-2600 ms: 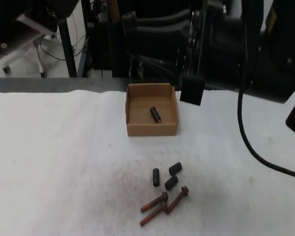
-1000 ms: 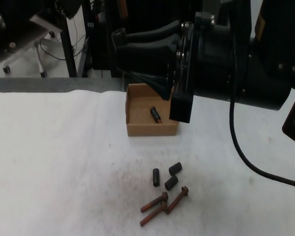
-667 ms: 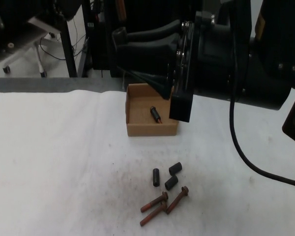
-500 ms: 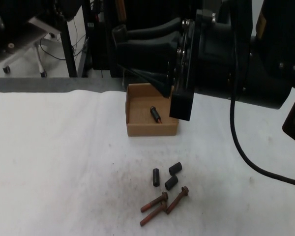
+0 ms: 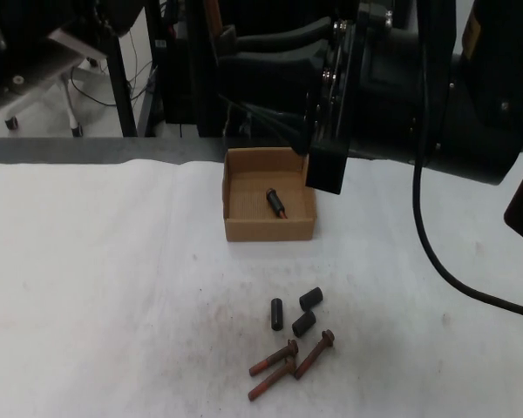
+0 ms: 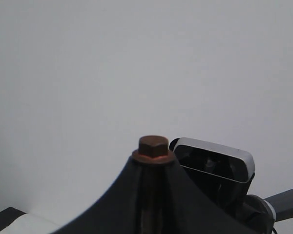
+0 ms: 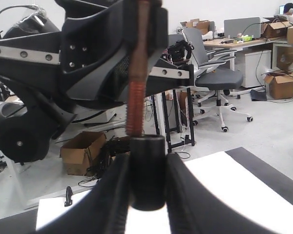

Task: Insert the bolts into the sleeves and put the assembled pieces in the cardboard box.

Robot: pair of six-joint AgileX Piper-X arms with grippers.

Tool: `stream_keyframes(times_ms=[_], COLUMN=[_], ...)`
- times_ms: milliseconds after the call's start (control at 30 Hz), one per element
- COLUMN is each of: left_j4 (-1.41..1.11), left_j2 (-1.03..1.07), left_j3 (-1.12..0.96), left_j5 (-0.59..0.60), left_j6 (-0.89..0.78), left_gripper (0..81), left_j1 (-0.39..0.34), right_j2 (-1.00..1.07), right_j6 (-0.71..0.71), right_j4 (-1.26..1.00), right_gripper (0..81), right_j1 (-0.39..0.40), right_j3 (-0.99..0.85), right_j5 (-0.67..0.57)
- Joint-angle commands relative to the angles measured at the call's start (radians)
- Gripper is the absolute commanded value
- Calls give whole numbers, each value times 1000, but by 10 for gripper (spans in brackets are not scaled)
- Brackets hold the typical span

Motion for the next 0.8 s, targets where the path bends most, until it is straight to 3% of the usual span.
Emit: stream_keyframes(times_ms=[0,767], left_j4=[-10,48], left_j2=[-6,-6], left_j3=[-13,-13], left_j5=[6,-2], left_j6=[0,31], left_gripper=[1,1], left_j1=[-3,-5], right_j2=[0,0], right_j6=[3,3], right_j4=[-20,-29], right_gripper=[8,8], right_j1=[-7,-7], right_j3=[-10,-13], right_j5=[8,-31])
